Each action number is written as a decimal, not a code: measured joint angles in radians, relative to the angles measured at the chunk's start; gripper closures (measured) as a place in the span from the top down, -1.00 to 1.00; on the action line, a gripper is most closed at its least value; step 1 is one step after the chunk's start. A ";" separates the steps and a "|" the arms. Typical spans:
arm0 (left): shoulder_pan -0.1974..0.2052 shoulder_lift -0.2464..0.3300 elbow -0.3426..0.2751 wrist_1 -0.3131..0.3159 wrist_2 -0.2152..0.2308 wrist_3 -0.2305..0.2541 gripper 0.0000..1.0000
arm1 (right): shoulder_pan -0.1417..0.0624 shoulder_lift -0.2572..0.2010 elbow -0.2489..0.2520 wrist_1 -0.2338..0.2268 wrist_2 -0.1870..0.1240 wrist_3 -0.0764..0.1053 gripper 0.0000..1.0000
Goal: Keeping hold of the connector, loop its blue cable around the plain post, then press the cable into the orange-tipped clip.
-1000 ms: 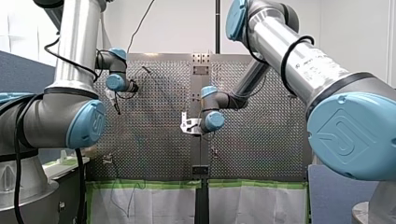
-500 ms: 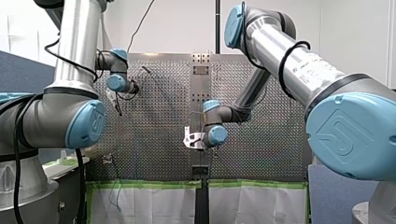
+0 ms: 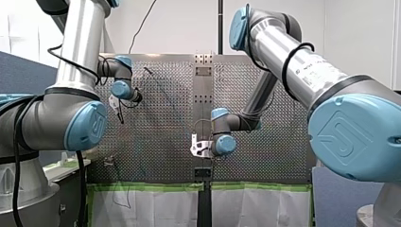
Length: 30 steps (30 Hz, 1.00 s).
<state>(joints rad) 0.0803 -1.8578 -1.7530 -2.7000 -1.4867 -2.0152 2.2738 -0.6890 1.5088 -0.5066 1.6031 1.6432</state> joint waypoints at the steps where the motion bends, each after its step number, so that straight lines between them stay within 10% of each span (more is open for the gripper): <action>1: -0.001 0.000 0.000 0.000 -0.001 0.000 0.97 | -0.003 0.005 0.001 0.002 0.004 -0.002 -0.95; 19: -0.002 0.000 0.000 0.006 -0.005 -0.008 0.97 | -0.019 0.172 0.005 -0.051 0.073 -0.006 -0.95; 30: -0.001 0.000 0.000 0.006 -0.005 -0.010 0.97 | -0.067 0.293 0.005 -0.085 0.132 0.016 -0.90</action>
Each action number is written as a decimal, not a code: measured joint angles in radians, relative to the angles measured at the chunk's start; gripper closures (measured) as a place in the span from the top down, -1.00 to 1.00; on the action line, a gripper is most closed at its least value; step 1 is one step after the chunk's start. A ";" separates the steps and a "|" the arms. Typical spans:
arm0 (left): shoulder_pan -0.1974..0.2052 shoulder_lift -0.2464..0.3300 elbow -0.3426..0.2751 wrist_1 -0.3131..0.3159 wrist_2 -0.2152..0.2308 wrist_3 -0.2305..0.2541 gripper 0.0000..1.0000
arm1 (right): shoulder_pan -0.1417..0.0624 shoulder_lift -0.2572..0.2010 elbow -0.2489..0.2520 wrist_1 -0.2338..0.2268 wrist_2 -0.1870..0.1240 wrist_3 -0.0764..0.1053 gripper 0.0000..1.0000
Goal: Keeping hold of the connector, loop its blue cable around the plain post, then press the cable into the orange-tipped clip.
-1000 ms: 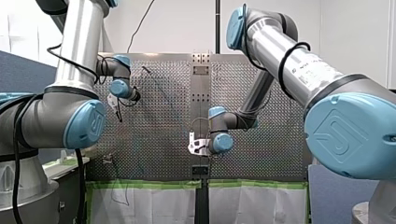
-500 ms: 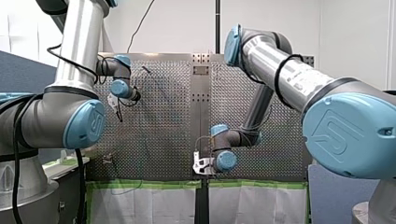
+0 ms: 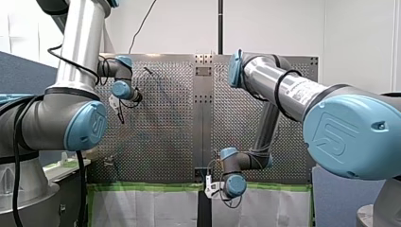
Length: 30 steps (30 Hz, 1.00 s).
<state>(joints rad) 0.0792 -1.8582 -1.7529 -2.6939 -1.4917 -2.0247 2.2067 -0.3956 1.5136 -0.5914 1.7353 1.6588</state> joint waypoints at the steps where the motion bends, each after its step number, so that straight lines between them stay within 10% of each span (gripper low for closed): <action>1: 0.000 0.000 0.000 0.000 0.000 0.000 0.97 | -0.005 0.009 0.000 -0.002 0.004 0.001 -0.90; 10: 0.003 0.000 0.000 0.000 -0.003 0.000 0.97 | -0.033 0.019 0.011 -0.006 0.074 -0.001 -0.79; 30: 0.005 0.000 0.000 -0.003 -0.006 -0.008 0.97 | -0.061 -0.170 0.196 -0.175 0.157 0.004 -0.79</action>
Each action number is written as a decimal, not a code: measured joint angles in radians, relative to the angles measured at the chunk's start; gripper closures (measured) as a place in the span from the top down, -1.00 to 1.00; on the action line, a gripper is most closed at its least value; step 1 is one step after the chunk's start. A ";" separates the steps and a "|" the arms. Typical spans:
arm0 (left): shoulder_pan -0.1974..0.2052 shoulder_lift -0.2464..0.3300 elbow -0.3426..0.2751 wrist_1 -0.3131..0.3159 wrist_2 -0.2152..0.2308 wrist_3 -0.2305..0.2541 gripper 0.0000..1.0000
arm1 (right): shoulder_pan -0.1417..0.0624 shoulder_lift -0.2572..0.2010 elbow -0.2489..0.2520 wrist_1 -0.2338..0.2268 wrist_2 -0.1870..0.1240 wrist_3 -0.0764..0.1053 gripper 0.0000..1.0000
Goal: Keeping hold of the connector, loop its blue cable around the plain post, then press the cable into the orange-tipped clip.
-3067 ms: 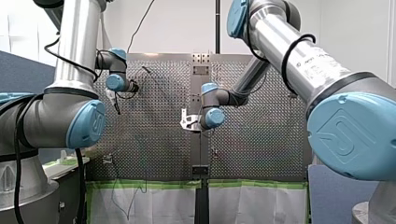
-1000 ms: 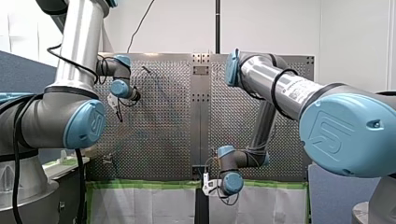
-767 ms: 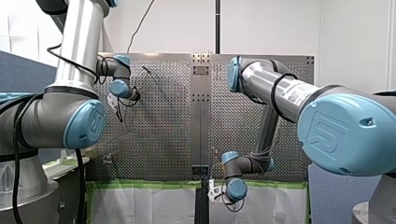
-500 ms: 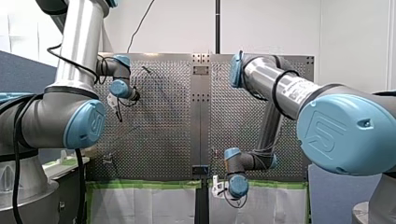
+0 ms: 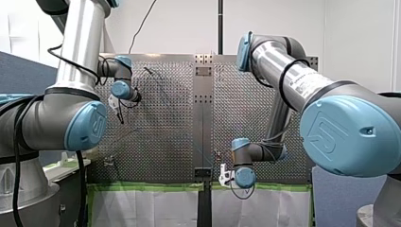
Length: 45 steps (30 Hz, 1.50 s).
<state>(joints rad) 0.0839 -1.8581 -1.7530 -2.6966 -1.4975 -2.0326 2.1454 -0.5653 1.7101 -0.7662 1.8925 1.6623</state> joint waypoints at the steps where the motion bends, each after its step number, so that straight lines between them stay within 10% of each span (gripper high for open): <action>1: 0.000 0.000 0.000 0.000 0.000 -0.001 0.97 | -0.002 -0.009 0.009 -0.006 0.000 0.000 -0.79; 18: 0.004 0.000 0.000 -0.003 -0.006 -0.010 0.97 | -0.029 -0.176 0.173 -0.048 -0.025 -0.043 -0.79; 26: 0.006 0.000 0.000 -0.004 -0.006 -0.011 0.97 | -0.066 -0.247 0.186 -0.065 -0.090 -0.066 -0.79; 45: 0.009 0.000 0.000 -0.007 -0.007 -0.011 0.97 | -0.091 -0.172 0.186 -0.127 -0.280 -0.089 -0.79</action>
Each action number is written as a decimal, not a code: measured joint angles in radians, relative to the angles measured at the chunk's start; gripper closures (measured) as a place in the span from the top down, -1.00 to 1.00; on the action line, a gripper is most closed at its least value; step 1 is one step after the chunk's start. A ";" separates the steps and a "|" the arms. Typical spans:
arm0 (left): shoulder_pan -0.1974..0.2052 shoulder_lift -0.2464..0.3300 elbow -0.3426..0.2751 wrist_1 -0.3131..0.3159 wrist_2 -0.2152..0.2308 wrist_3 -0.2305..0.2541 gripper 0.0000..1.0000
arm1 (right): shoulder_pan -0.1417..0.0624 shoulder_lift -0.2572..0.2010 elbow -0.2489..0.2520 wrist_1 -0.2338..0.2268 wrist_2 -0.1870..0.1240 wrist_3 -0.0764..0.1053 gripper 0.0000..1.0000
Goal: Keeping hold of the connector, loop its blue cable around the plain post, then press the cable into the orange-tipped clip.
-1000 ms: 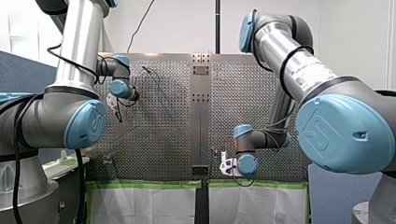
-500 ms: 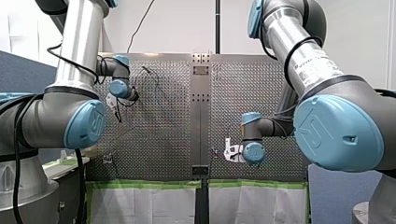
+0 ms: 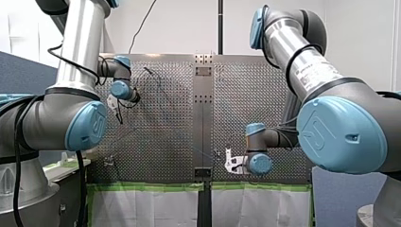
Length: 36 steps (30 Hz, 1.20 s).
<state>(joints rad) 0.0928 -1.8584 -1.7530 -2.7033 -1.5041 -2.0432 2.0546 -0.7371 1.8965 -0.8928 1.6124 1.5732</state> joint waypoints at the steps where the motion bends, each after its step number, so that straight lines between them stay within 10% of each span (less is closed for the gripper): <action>1: 0.000 0.000 0.000 0.000 0.000 0.000 0.97 | -0.001 0.002 0.000 -0.002 -0.009 0.000 -0.79; 21: 0.010 0.001 0.000 -0.110 -0.034 -0.113 0.97 | -0.007 0.007 -0.002 -0.027 -0.189 -0.011 -0.79; 36: 0.031 0.026 -0.001 -0.155 -0.105 -0.134 0.97 | -0.003 0.007 -0.002 -0.032 -0.217 -0.007 -0.79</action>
<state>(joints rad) 0.1237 -1.8327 -1.7537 -2.8583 -1.6093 -2.1772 2.0516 -0.7301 1.8941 -0.9249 1.3952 1.5662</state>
